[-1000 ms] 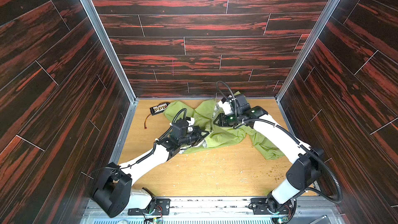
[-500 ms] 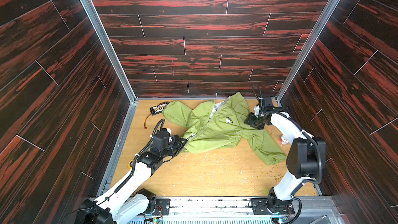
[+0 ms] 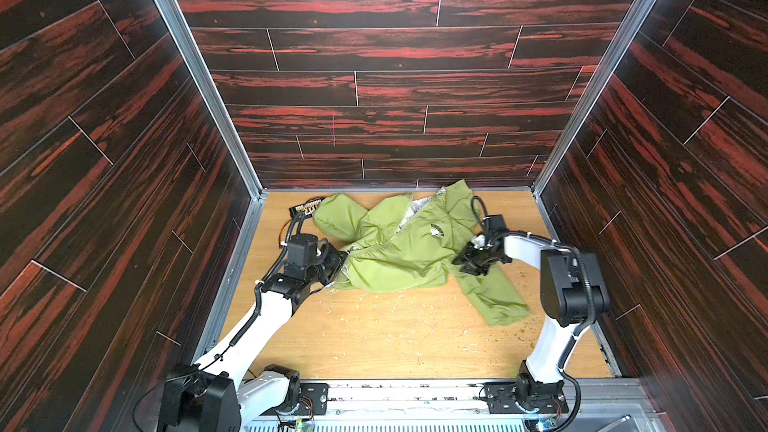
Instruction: Zip up the jacket
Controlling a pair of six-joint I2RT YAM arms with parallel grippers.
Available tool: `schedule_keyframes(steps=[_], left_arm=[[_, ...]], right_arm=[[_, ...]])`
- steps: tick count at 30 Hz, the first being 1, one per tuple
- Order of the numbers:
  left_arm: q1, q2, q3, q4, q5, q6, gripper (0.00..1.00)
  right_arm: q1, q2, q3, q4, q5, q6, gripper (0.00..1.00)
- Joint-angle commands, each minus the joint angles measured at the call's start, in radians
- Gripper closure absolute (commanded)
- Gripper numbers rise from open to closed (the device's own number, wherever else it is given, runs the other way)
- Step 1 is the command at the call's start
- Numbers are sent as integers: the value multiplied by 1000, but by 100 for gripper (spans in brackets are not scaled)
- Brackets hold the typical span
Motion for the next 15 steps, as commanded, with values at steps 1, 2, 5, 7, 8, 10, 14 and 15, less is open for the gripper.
schedule_keyframes(steps=[1,2,5,7,8,10,14,15], left_arm=[[36,25,78,-7,22,42,100],[49,35,98,-11,30,47,100],[87,59,137,-19,48,55,100],[109,77,154,-19,63,59,100],[116,91,165,-22,71,63,100],[124,112,179,-25,88,71,100],[124,140,205,-60,129,94,100],[124,141,201,-61,134,94,100]], right_arm=[[102,104,13,236,-207,198,60],[133,122,27,313,-238,247,60],[207,176,83,530,-308,418,61],[245,206,115,662,-338,515,62],[259,213,125,718,-348,549,62],[270,203,115,804,-352,589,63],[227,61,10,795,-253,506,62],[207,18,-13,759,-217,472,60]])
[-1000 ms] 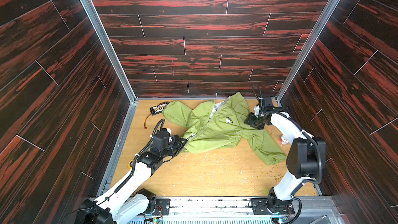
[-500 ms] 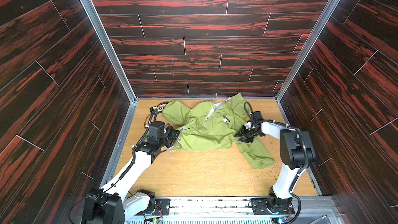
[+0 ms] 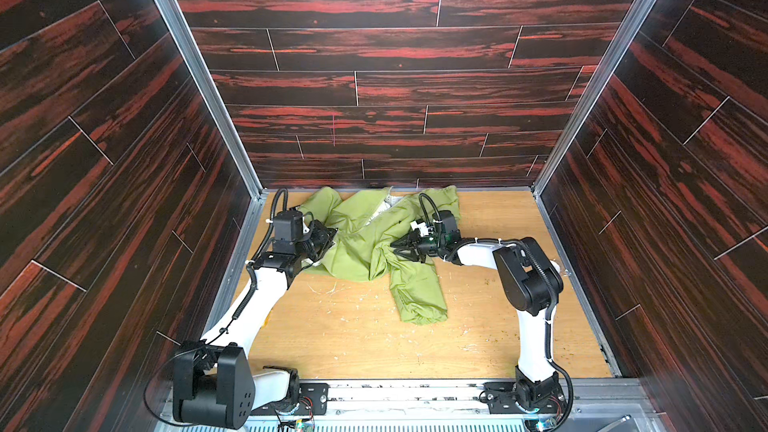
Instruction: Zip up the jacket
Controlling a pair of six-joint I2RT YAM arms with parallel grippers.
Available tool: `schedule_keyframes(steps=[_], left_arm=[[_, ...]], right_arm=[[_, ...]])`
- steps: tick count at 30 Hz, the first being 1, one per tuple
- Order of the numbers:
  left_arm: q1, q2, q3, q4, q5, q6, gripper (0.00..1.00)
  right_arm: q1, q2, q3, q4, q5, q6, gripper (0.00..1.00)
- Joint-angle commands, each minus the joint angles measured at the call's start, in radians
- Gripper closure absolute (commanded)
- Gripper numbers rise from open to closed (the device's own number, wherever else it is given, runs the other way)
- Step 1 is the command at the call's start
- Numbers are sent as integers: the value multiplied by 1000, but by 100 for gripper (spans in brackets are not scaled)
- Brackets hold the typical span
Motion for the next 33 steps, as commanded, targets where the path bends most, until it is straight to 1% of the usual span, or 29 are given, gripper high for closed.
schedule_keyframes(steps=[1,4,6,8,11,13,16,20,23,27,29,30,33], left_arm=[[1,-2,21,-33,46,28,100],[1,-20,-12,-23,38,18,100],[1,-26,-31,-15,43,9,100],[1,-29,-49,-7,51,0,100],[1,-30,-74,5,58,-9,100],[2,-29,-77,2,60,-9,100],[1,-26,-77,4,67,-13,100],[1,-27,-79,-4,69,-14,100],[1,-30,-88,-4,67,-21,100],[1,-26,-93,-2,69,-30,100],[1,-21,-92,-2,73,-31,100],[1,-19,-90,-3,74,-31,100],[3,-8,-69,-31,75,-10,100]], right_arm=[[-80,-163,-64,-17,104,-53,58],[-137,-204,20,-230,199,-171,50],[-156,-165,153,-374,243,-244,48],[-165,-69,317,-527,277,-309,48],[-165,77,541,-680,331,-365,47],[-166,181,683,-776,361,-382,46],[-168,331,884,-879,365,-382,46],[-168,482,1084,-960,371,-358,46],[-168,560,1174,-982,371,-339,46],[-170,643,1243,-946,334,-300,45],[-172,680,1260,-908,297,-268,38],[-172,693,1259,-880,278,-254,37],[-174,735,1257,-793,226,-188,37]])
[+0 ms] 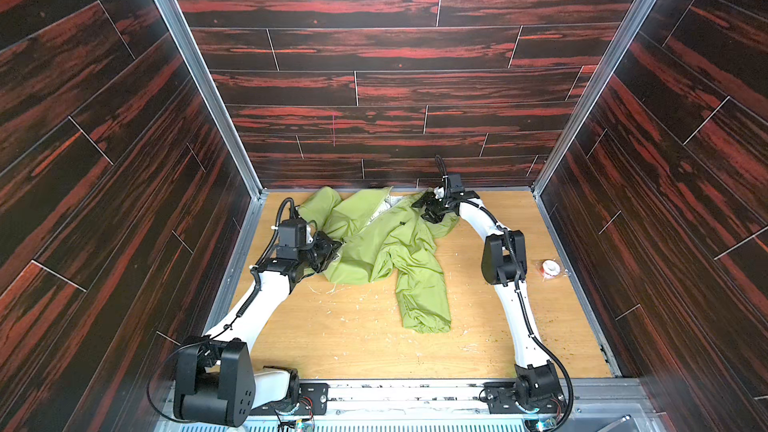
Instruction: Zip up the jacket
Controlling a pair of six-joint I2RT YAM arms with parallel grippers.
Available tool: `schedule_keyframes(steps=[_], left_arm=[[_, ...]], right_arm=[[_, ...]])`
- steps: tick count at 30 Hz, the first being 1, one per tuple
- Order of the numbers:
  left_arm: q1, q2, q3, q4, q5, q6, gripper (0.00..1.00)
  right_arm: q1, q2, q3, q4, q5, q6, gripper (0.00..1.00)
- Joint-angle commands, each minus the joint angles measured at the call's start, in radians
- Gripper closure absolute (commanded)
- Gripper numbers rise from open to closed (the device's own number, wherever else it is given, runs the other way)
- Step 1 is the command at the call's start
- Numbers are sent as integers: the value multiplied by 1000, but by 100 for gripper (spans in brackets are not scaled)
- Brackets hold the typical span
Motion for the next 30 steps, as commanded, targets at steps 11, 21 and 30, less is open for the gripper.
schedule_keyframes(steps=[11,21,30], left_arm=[[8,54,105,-114,6,111,100],[8,84,189,-189,-27,231,100],[5,95,206,-204,-5,269,100]], right_arm=[[-62,-19,-127,371,-189,177,100],[-178,-541,-928,763,-184,187,100],[-237,-868,-1470,894,-154,146,100]])
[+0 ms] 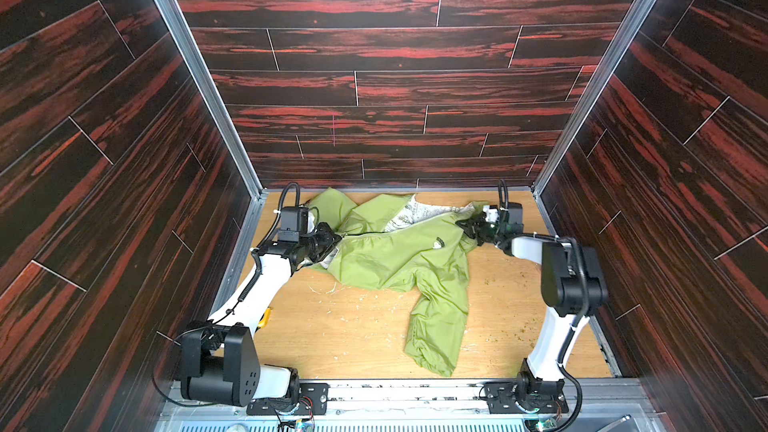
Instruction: Zip up the jacket
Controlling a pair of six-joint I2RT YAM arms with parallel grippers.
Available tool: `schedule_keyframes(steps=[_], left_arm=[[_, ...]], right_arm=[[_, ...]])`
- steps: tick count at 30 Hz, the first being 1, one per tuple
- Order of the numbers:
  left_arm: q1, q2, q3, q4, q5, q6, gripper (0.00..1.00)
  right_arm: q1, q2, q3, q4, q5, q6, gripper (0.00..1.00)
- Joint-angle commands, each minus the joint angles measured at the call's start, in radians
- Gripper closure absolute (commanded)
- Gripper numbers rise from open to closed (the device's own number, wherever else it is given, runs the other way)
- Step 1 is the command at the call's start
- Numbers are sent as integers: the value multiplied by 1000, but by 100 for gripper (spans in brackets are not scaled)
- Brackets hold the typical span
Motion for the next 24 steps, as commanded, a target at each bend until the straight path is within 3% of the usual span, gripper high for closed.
schedule_keyframes(steps=[1,4,9,12,18,24], left_arm=[[2,0,21,-24,8,35,100],[0,-11,3,-27,10,37,100],[-2,-60,-51,-26,0,37,100],[-2,-90,-87,-24,-4,33,100],[-2,-132,-148,-21,8,15,100],[-2,-139,-189,-31,33,11,100]], right_arm=[[4,-85,-113,48,9,-21,100],[4,-139,-168,-11,42,-48,99],[3,-235,-120,-262,167,-137,68],[6,-272,-32,-436,282,-183,60],[30,-311,82,-546,398,-206,55],[129,-177,265,-565,332,-235,54]])
